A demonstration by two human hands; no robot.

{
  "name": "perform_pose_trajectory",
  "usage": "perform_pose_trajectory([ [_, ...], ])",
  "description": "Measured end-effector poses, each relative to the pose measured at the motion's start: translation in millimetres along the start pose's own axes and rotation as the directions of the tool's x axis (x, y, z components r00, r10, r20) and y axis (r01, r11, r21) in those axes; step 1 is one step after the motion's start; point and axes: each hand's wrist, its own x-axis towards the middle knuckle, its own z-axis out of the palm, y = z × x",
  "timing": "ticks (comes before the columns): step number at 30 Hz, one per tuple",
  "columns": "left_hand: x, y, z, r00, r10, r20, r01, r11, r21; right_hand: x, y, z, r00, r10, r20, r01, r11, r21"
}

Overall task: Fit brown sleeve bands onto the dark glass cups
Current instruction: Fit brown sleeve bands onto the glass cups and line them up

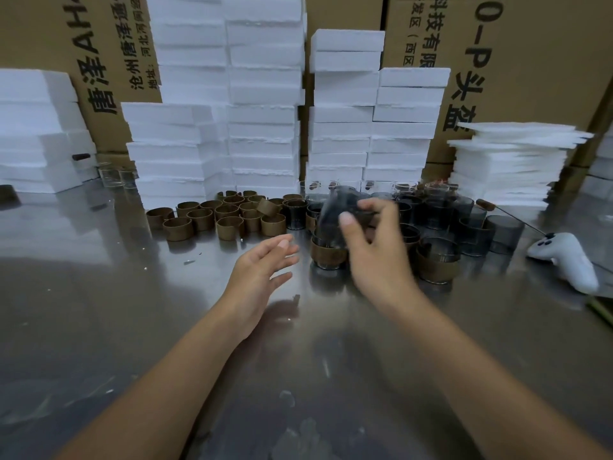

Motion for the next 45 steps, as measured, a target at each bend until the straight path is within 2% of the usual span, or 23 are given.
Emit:
perform_pose_trajectory([
  [6, -6, 1, -3, 0.995, 0.066, 0.079, -0.07, 0.996, 0.055, -27, 21, 34, 0.986, 0.1, 0.133, -0.104, 0.994, 0.023],
  [13, -4, -1, -1, 0.992, 0.027, 0.12, -0.034, 0.998, 0.056, -29, 38, 27, 0.978, 0.057, 0.203, -0.055, 0.998, -0.015],
  [19, -5, 0, -1, 0.989, -0.002, 0.149, -0.012, 0.995, 0.095, -27, 44, 30, 0.954, 0.087, 0.285, -0.084, 0.996, -0.023],
  [22, -5, 0, 1, 0.988, 0.002, 0.153, -0.017, 0.995, 0.095, -26, 44, 30, 0.954, 0.114, 0.277, -0.116, 0.993, -0.011],
  [24, -6, 1, 4, 0.994, 0.022, 0.106, -0.033, 0.994, 0.103, -25, 45, 30, 0.962, 0.125, 0.244, -0.128, 0.992, -0.002],
  [28, -11, 9, 7, 0.979, 0.203, 0.01, -0.2, 0.954, 0.223, -22, 47, 30, 0.973, 0.151, 0.176, -0.155, 0.988, 0.004],
  [32, -19, 11, 10, 0.924, 0.36, 0.13, -0.381, 0.832, 0.403, -23, 48, 31, 0.975, 0.148, 0.167, -0.153, 0.988, 0.014],
  [34, -21, 7, 11, 0.91, 0.353, 0.216, -0.413, 0.75, 0.517, -22, 49, 30, 0.977, 0.148, 0.156, -0.153, 0.988, 0.019],
  [36, -20, 5, 10, 0.911, 0.338, 0.236, -0.411, 0.701, 0.583, -22, 49, 30, 0.979, 0.148, 0.139, -0.152, 0.988, 0.022],
  [45, -17, 4, 8, 0.935, 0.299, 0.188, -0.353, 0.754, 0.554, -26, 42, 27, 0.972, 0.147, 0.182, -0.163, 0.984, 0.073],
])
